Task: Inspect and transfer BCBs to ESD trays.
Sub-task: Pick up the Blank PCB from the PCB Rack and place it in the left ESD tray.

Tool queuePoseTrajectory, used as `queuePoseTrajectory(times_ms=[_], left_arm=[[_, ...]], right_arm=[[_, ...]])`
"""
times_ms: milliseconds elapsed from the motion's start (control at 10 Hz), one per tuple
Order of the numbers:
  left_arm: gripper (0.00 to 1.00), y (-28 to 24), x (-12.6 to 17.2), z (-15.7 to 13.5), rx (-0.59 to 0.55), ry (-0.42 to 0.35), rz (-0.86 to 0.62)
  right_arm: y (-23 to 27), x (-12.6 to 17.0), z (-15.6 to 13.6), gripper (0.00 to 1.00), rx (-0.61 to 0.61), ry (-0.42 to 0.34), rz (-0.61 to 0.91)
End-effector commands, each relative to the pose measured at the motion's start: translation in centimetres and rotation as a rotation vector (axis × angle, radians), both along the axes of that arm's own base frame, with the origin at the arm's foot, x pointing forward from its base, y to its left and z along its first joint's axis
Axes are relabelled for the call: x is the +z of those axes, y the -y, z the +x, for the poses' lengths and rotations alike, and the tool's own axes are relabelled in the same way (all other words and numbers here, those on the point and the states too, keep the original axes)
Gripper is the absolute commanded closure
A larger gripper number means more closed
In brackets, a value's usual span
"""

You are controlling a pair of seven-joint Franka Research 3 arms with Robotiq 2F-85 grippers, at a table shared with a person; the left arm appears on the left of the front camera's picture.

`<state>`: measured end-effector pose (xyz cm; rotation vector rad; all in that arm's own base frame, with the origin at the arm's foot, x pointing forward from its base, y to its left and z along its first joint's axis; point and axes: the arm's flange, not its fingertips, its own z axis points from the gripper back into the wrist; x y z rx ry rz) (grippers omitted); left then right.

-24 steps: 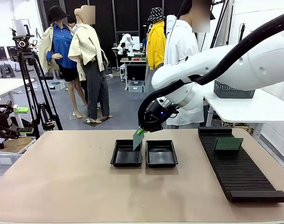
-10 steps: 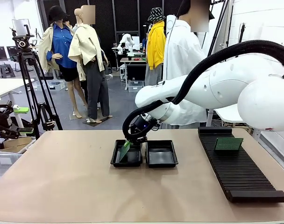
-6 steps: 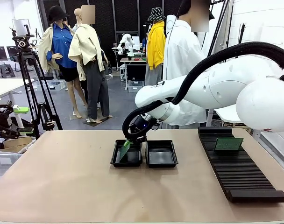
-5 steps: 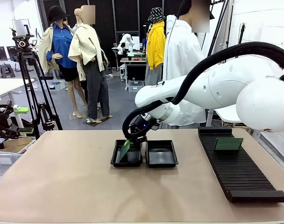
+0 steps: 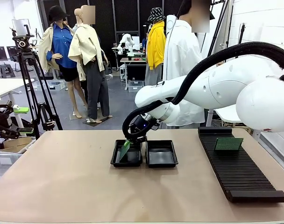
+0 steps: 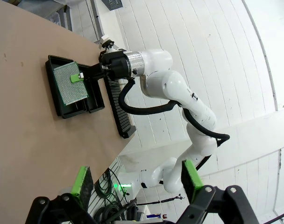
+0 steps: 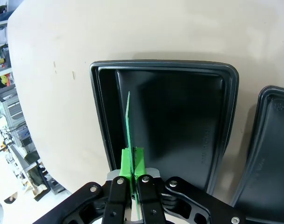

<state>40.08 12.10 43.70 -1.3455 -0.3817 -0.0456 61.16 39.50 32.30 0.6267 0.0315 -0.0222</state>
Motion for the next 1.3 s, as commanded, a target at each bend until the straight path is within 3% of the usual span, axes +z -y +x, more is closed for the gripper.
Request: queuePoseTrajectory(times_ms=[0,100,200,300,700,1200], left_arm=[[0.00,-0.2,0.1,-0.1,0.000,0.003,0.005],[0.00,-0.2,0.1,-0.1,0.000,0.003,0.005],[0.00,-0.2,0.1,-0.1,0.000,0.003,0.005],[0.00,-0.2,0.1,-0.1,0.000,0.003,0.005],[0.00,-0.2,0.1,-0.1,0.000,0.003,0.005],[0.00,-0.2,0.1,-0.1,0.000,0.003,0.005]], right_arm=[[0.1,0.1,-0.1,1.00,-0.004,0.003,-0.001],[0.0,0.0,0.0,1.00,0.000,0.000,0.000],[0.1,-0.2,0.4,0.91,0.005,-0.021,-0.013],[0.1,-0.3,0.4,0.76,0.017,-0.030,-0.019],[0.1,0.3,0.1,0.00,0.016,-0.035,-0.053],[0.2,3.8,-0.6,0.00,0.004,-0.041,-0.144]])
